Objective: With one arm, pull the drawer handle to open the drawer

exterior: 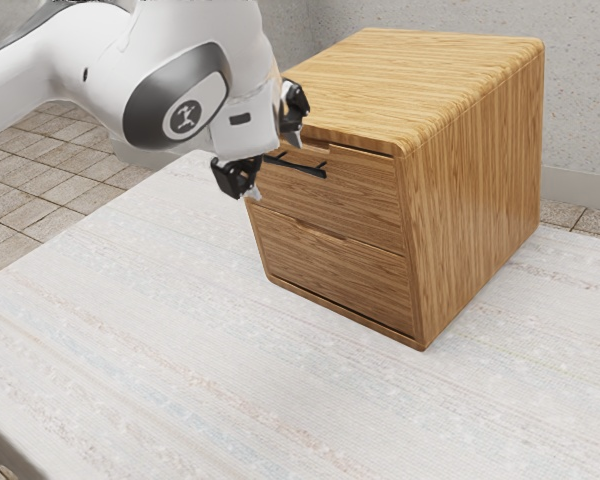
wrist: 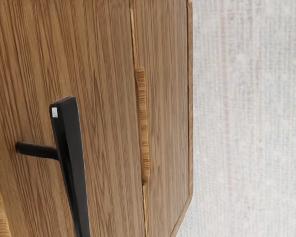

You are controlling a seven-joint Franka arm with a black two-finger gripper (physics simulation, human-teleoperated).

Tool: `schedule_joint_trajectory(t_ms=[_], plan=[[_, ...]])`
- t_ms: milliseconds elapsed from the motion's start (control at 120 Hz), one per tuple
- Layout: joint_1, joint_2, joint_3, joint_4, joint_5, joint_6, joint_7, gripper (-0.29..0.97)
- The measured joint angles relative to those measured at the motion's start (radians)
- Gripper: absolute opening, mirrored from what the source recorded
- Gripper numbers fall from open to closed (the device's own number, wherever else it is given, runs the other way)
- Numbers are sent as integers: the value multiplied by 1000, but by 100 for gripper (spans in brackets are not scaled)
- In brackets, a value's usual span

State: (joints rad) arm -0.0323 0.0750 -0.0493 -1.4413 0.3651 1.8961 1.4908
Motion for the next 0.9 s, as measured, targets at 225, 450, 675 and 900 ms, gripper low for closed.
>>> schedule_joint_trajectory(t_ms=[225,450,675,900], plan=[[-24,19,31,-39,-8,45,15,66],[-30,-1,95,-108,-9,55,26,76],[-145,-325,211,-431,-4,55,33,41],[52,-795,200,-643,-30,-45,14,59]])
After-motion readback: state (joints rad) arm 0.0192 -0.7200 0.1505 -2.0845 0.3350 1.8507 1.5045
